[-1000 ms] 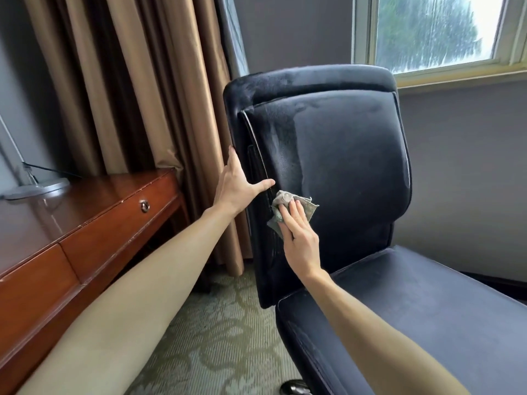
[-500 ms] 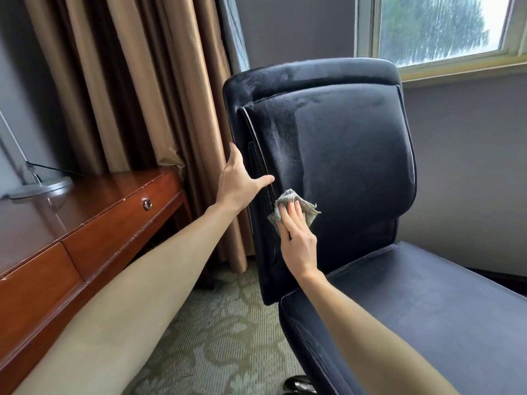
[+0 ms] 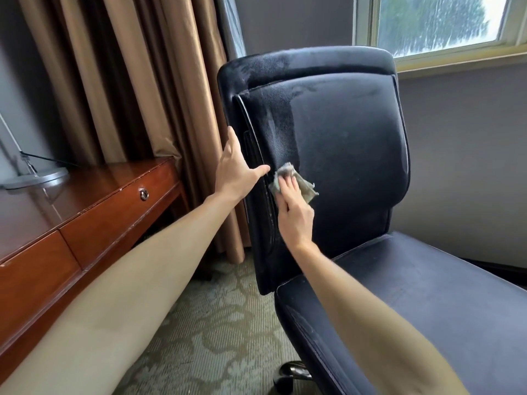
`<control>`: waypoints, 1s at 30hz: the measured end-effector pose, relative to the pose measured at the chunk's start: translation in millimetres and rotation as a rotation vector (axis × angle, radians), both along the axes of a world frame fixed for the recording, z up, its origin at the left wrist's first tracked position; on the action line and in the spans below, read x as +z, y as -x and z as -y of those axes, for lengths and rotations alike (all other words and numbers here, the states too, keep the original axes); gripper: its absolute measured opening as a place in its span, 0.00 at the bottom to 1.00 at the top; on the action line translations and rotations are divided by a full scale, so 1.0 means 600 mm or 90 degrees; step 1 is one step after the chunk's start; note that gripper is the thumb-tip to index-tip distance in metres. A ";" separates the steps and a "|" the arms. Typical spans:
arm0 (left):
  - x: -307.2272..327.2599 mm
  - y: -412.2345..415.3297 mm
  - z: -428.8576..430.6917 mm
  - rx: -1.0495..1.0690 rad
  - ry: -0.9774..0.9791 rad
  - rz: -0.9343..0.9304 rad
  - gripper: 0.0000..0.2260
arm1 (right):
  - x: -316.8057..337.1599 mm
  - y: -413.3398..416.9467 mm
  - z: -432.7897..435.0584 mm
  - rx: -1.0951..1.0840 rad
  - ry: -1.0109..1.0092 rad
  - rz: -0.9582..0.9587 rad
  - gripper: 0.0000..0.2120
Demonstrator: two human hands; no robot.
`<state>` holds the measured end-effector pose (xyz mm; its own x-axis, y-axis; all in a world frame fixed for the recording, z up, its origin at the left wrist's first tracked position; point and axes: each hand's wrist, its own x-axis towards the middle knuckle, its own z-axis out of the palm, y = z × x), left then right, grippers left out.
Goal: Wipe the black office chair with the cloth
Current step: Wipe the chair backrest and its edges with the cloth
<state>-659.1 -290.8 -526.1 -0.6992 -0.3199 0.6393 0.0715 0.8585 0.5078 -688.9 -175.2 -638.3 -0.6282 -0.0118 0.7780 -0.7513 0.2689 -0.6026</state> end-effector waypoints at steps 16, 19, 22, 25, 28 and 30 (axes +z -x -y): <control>-0.010 -0.024 0.007 0.043 0.127 -0.004 0.42 | 0.069 -0.042 -0.041 0.038 0.196 0.122 0.16; -0.009 -0.042 0.020 0.065 0.174 -0.028 0.34 | 0.152 -0.038 -0.036 0.028 0.190 0.133 0.13; 0.004 -0.058 0.025 0.015 0.233 -0.076 0.29 | 0.190 -0.031 -0.029 0.037 0.204 0.154 0.11; 0.017 -0.065 0.022 -0.036 0.269 -0.096 0.22 | 0.196 -0.026 -0.019 0.065 0.162 0.186 0.11; 0.025 -0.063 0.020 -0.042 0.194 -0.068 0.16 | 0.175 -0.026 -0.009 0.119 0.112 0.190 0.14; 0.030 -0.056 0.019 -0.048 0.129 -0.044 0.14 | 0.158 -0.030 -0.007 0.165 0.113 0.184 0.16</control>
